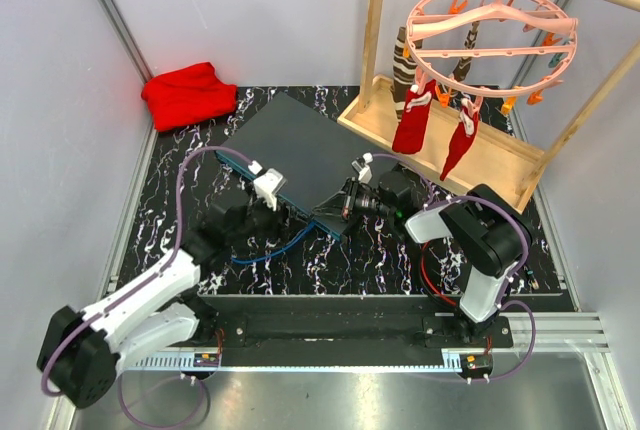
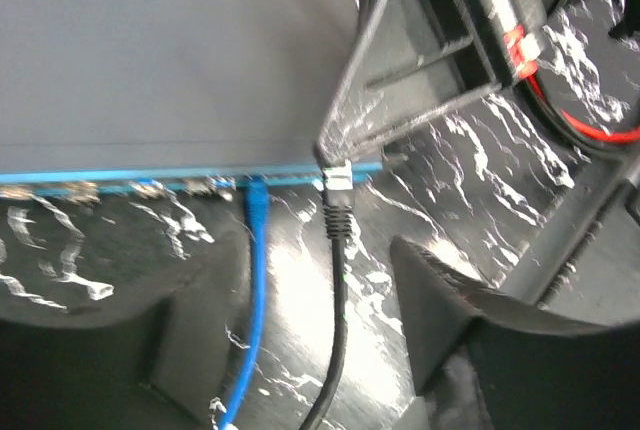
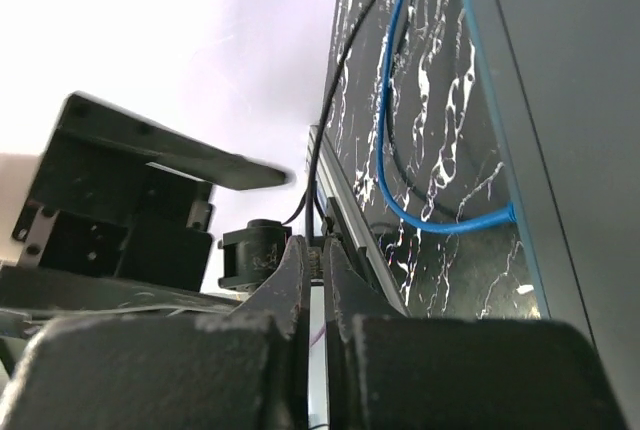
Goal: Insert the plug into the switch port
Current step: Pick up the connector from the center of the board.
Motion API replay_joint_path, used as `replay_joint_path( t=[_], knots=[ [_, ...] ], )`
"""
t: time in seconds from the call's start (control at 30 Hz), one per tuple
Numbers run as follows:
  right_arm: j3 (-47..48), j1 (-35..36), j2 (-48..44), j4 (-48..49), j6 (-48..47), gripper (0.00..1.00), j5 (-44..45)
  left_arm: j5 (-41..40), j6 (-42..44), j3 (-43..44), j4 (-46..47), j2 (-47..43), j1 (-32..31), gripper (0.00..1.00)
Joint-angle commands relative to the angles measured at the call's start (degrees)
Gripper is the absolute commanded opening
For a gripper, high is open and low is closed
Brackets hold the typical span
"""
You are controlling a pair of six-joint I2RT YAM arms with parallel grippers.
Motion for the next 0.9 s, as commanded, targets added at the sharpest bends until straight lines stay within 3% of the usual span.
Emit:
replay_joint_path(
  t=[0.0, 0.4, 0.87],
  knots=[
    [-0.6, 0.6, -2.9, -1.3, 2.2, 0.0, 1.2, -10.0, 8.1, -3.0, 8.8, -5.6, -3.4, 0.68],
    [0.4, 1.2, -7.5, -10.3, 0.0, 0.0, 4.1, -19.3, 16.3, -3.3, 12.3, -0.5, -13.8, 0.65],
    [0.8, 1.8, -8.5, -11.6, -0.7, 0.0, 4.8, -21.2, 12.1, -2.6, 12.4, 4.8, -14.0, 0.49]
  ],
)
